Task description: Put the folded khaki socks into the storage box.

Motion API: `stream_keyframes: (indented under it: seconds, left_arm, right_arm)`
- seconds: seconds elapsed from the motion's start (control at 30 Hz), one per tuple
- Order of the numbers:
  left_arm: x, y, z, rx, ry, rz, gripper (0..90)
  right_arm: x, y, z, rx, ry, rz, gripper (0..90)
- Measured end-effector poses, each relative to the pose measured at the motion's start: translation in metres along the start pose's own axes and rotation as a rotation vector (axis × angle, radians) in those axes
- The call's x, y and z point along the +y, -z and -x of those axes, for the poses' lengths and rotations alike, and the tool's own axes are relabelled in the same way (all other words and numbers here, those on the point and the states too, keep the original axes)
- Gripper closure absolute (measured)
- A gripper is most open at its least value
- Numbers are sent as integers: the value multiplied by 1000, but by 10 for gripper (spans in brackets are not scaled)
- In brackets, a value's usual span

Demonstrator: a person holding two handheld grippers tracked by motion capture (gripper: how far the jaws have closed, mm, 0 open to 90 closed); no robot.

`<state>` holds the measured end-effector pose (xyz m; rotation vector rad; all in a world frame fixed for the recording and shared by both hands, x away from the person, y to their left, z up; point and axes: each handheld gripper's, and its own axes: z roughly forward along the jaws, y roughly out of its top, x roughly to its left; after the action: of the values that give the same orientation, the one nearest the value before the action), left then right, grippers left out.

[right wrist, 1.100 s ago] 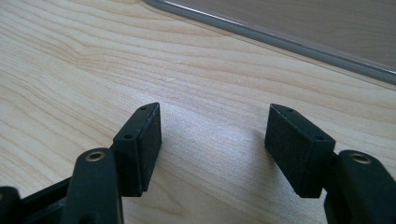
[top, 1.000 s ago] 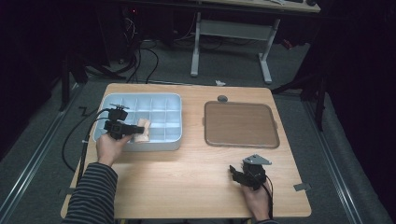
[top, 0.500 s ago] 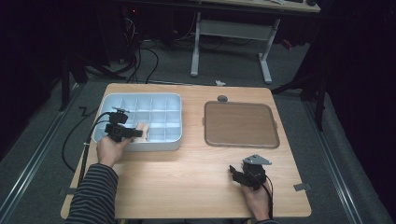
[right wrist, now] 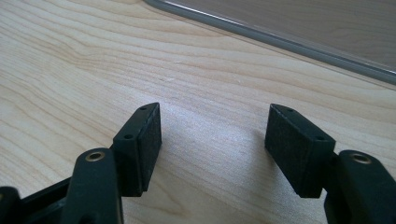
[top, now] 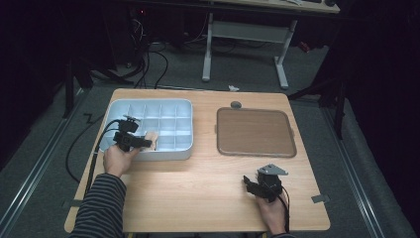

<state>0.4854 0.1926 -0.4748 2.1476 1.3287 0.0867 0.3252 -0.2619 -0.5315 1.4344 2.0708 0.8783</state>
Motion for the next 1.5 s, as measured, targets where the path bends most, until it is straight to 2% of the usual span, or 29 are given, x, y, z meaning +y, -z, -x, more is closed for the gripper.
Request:
stream_keyframes:
  seconds: [0.13,0.27,0.43,0.5,0.57,0.77,0.83,0.87,0.93,1.0,1.17,1.23,1.37,1.5]
  left_arm:
    - [0,-3,3,24,-26,-12,741]
    - [-1,-3,4,28,-28,-8,736]
    - [-1,-1,6,24,-25,5,677]
    - [-1,1,8,23,-27,10,627]
    - [-1,4,10,29,-27,22,582]
    - [2,16,11,43,-1,121,576]
    - [4,18,10,58,1,135,585]
    - [6,18,11,75,-6,131,591]
    - [9,17,12,64,-3,131,622]
    - [12,15,15,85,-13,123,641]
    - [13,9,15,109,0,99,762]
    - [13,8,16,118,-13,89,796]
    - [12,4,18,131,-32,57,822]
    - [12,1,18,136,-33,35,829]
  right_arm:
    - [0,0,0,0,0,0,362]
    - [0,0,0,0,0,0,361]
    - [0,0,0,1,0,0,361]
    - [0,0,0,1,1,0,361]
    - [0,0,0,1,0,0,360]
    - [0,0,0,0,-2,-1,361]
    - [0,0,0,0,-2,-1,360]
    - [0,0,0,0,0,0,360]
    - [0,0,0,0,-2,-1,360]
    - [0,0,0,1,-2,-1,360]
    - [0,0,0,1,-2,-1,360]
    - [0,0,0,1,0,0,360]
    - [0,0,0,1,0,0,359]
    - [0,0,0,1,-2,0,359]
